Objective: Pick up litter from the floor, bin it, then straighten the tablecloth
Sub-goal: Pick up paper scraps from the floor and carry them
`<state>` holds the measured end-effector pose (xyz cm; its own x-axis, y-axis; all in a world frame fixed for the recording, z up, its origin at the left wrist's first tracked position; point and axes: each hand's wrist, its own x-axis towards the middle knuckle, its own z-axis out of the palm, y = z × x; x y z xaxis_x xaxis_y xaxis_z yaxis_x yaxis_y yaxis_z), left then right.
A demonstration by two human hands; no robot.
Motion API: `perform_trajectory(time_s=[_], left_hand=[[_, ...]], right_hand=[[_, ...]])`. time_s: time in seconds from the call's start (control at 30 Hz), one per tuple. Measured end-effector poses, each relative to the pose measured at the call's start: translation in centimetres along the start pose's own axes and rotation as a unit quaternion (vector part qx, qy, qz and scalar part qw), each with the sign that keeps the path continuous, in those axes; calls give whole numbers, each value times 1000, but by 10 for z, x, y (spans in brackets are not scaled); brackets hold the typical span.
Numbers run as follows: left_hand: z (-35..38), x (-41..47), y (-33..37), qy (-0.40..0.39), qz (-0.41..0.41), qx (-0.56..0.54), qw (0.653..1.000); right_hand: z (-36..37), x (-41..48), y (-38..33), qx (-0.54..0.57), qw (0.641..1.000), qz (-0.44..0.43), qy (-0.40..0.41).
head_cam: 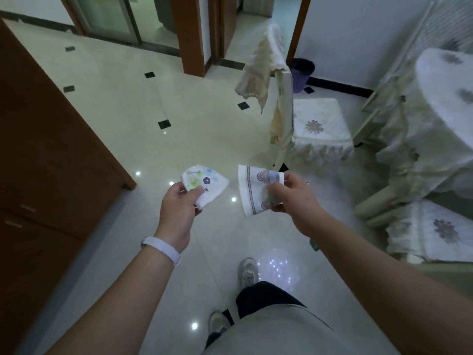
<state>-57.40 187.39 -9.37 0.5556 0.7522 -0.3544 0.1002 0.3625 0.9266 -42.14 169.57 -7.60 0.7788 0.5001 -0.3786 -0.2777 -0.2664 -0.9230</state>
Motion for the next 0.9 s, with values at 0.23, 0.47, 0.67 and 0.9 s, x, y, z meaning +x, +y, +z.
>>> perform_trajectory(time_s=[0.23,0.47,0.67,0.9], left_hand=[[28,93,17,-21,-18,25,999],[90,201,56,-41,-16,58,997],[141,278,103,-49,13,70,996],[174,354,140,-84,20,67,994]], right_hand=[[0,96,-21,29,999,13,34],[-10,212,-62,46,998,17,50],[-15,291,-117,65,997,4,51],[-19,356,-154,79,995,-12,65]])
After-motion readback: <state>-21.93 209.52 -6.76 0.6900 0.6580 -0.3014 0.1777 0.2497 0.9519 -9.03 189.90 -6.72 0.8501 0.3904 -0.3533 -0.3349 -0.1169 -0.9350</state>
